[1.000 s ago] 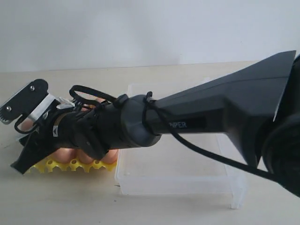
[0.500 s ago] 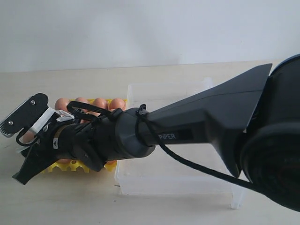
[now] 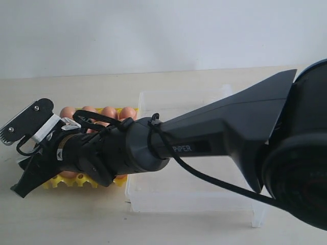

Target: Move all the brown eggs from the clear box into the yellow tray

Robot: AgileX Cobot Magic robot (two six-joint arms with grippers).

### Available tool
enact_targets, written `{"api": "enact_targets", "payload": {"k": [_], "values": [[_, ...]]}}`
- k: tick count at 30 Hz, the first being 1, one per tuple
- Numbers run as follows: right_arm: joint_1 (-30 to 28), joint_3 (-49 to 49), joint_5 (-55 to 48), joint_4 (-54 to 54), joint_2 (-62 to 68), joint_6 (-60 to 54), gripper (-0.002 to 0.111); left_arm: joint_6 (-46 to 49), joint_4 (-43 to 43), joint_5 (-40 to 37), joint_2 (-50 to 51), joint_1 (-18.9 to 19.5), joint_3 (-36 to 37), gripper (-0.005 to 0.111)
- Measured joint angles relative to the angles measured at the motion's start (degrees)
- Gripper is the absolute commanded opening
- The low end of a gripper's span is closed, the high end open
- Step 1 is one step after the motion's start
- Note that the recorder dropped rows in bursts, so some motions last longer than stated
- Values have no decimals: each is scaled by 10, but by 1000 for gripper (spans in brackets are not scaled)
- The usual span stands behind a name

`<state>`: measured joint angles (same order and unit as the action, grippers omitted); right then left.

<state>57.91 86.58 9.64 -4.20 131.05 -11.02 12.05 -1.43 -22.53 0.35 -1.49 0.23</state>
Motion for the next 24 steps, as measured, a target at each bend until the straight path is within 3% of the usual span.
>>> {"api": "enact_targets", "payload": {"k": [9,12,19,24], "values": [[0,0,-96,0,-34,-5,52,0,0,0,0,0,0,0],[-2,-3,-147,18,-85,-8,42,0,0,0,0,0,0,0],[-59,-63,-192,69,-209,22,0,0,0,0,0,0,0,0],[-110,-150,-195,75,-274,52,0,0,0,0,0,0,0,0]]}}
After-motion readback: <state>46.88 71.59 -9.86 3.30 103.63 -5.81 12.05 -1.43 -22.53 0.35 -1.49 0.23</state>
